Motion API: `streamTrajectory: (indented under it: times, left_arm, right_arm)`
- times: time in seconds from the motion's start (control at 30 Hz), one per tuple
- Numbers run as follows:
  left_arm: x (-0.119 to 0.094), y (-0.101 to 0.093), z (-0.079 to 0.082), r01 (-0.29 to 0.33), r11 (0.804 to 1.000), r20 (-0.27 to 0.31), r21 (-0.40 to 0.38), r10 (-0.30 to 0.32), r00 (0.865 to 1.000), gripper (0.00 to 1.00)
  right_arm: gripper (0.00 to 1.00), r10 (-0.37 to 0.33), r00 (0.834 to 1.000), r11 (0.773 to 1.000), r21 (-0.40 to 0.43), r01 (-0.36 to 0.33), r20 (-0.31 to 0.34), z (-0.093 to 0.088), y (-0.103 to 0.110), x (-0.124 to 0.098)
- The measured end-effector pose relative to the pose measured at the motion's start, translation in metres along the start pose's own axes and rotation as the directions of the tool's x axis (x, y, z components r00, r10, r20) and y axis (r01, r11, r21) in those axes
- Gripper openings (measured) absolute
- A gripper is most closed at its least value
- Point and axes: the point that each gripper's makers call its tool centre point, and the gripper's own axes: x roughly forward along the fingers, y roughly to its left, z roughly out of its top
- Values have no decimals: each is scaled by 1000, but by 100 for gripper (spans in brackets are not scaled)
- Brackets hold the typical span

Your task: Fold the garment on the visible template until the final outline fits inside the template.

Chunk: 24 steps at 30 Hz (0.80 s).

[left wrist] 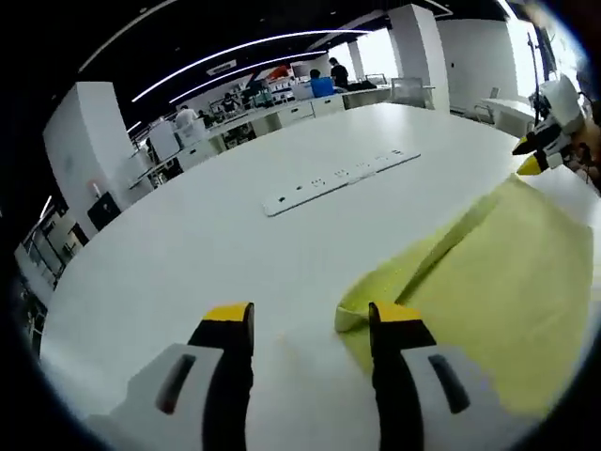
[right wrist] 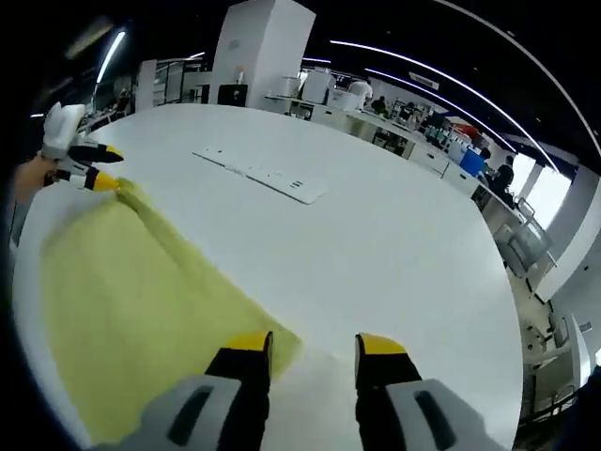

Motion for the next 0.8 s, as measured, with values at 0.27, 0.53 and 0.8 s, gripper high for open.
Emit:
streamTrajectory:
  times: [0.27,0.53,0.8]
  left_arm:
    - [-21,8,-2,10,992,6,-126,-9,1000,60]
    - [-50,-12,-5,107,990,35,-97,-104,994,70]
    - [-78,-35,-17,219,971,44,-92,-216,975,80]
  right_arm:
    - [47,86,996,994,68,-86,3,2,19,-17]
    - [52,141,990,987,75,-140,-4,-3,44,-45]
    - [54,223,975,968,111,-223,11,-12,70,-76]
